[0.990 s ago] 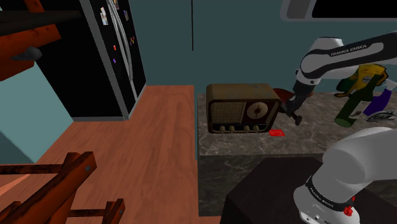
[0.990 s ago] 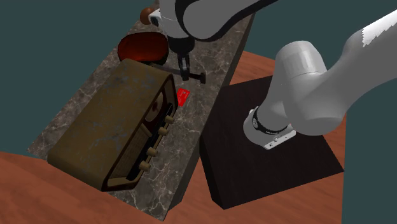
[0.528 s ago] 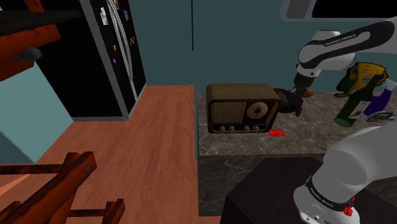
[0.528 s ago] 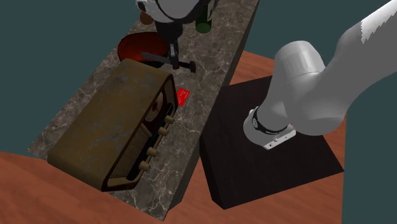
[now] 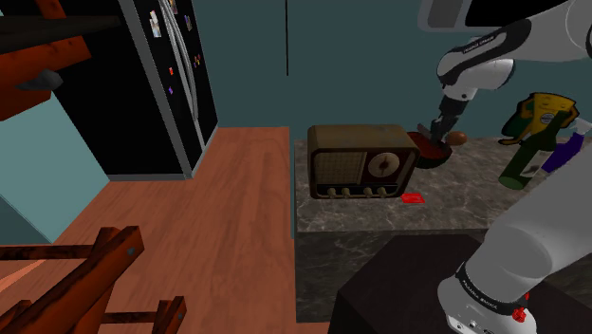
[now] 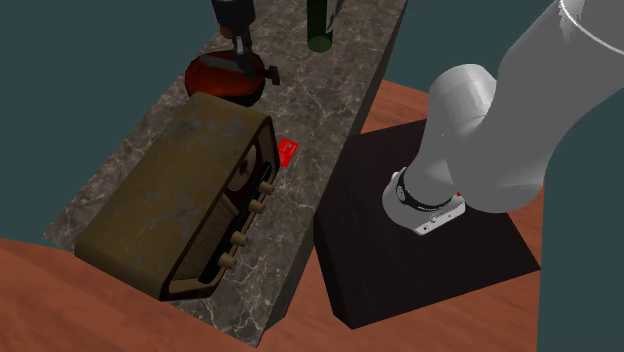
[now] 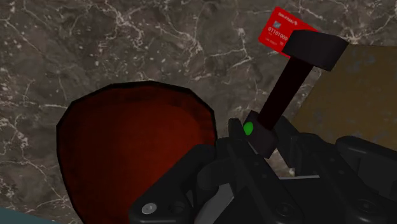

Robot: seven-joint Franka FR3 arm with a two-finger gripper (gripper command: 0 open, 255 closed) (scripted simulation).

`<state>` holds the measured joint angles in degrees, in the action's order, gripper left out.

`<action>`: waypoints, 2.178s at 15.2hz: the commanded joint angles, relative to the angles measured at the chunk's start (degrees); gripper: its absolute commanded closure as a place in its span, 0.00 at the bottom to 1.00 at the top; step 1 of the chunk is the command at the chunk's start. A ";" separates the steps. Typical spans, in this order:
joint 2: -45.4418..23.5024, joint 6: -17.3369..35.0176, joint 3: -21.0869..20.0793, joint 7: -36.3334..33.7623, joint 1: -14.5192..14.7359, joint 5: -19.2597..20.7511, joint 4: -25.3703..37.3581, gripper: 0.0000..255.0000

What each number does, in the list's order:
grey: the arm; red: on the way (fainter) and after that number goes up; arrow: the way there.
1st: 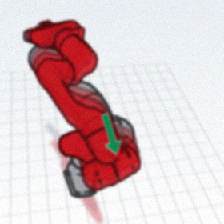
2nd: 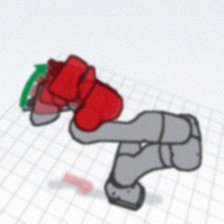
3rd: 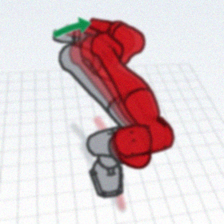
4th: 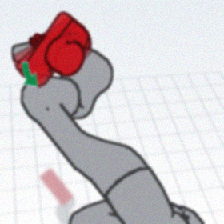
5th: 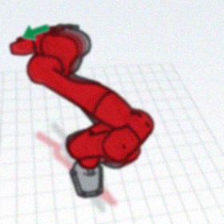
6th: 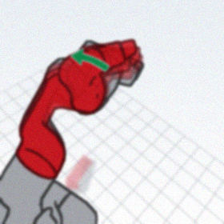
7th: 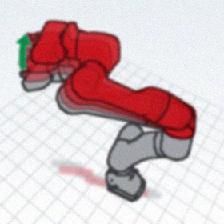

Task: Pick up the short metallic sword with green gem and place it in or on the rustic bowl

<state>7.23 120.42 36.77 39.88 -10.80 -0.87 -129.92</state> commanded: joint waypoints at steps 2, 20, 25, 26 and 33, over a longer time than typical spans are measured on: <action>-7.84 -1.76 1.94 5.10 -0.09 -5.16 7.75 1.00; -26.75 1.09 0.53 16.03 -5.72 -18.44 18.43 1.00; -27.71 2.29 0.14 16.63 -6.02 -19.28 17.96 1.00; -27.71 2.29 0.14 16.63 -6.02 -19.28 17.96 1.00; -27.70 2.28 0.15 16.62 -6.00 -19.27 17.95 0.00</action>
<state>-20.47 122.70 36.91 56.50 -16.81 -20.14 -111.97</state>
